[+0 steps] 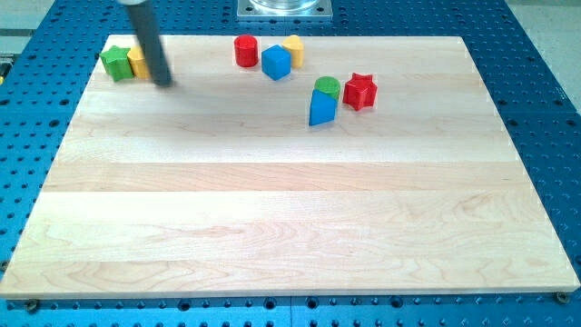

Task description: Push the red circle above the blue cube

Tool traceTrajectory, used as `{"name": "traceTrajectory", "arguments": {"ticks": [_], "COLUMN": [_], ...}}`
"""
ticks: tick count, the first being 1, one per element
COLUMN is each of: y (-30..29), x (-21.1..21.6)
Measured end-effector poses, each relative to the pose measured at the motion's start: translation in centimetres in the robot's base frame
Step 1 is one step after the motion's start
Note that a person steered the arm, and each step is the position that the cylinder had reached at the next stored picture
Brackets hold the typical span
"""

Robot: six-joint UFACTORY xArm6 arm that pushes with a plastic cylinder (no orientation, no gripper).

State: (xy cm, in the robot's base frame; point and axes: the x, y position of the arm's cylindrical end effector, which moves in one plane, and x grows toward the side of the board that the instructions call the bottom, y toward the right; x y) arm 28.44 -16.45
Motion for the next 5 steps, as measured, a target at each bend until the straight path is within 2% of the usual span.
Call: {"name": "traceTrajectory", "arguments": {"ticks": [1,2,3,4,5], "y": [4.5,11.0,11.1,6.4,8.0], "x": [-4.4,-5.7,-6.5,-6.3,-5.4]}}
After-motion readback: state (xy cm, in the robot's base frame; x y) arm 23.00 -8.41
